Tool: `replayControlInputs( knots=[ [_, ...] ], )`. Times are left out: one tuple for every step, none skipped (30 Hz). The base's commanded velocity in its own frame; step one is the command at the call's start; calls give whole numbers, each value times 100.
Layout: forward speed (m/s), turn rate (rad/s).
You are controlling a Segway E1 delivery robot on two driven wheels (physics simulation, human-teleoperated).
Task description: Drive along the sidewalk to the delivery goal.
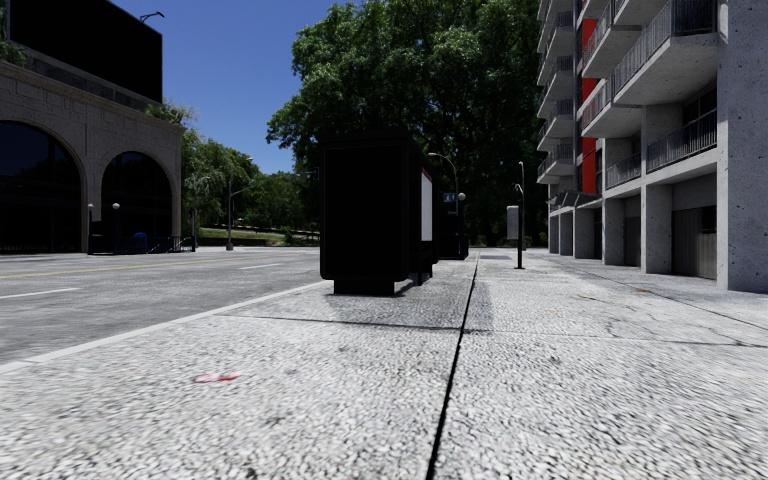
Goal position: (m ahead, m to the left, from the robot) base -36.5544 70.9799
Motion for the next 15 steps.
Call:
replayControlInputs(
  knots=[
    [0,0],
    [0,0],
    [0,0],
    [0,0],
    [0,0],
    [0,0],
    [0,0],
    [0,0],
    [0,0],
    [0,0],
    [0,0],
    [0,0],
    [0,0],
    [0,0],
    [0,0]
  ],
)
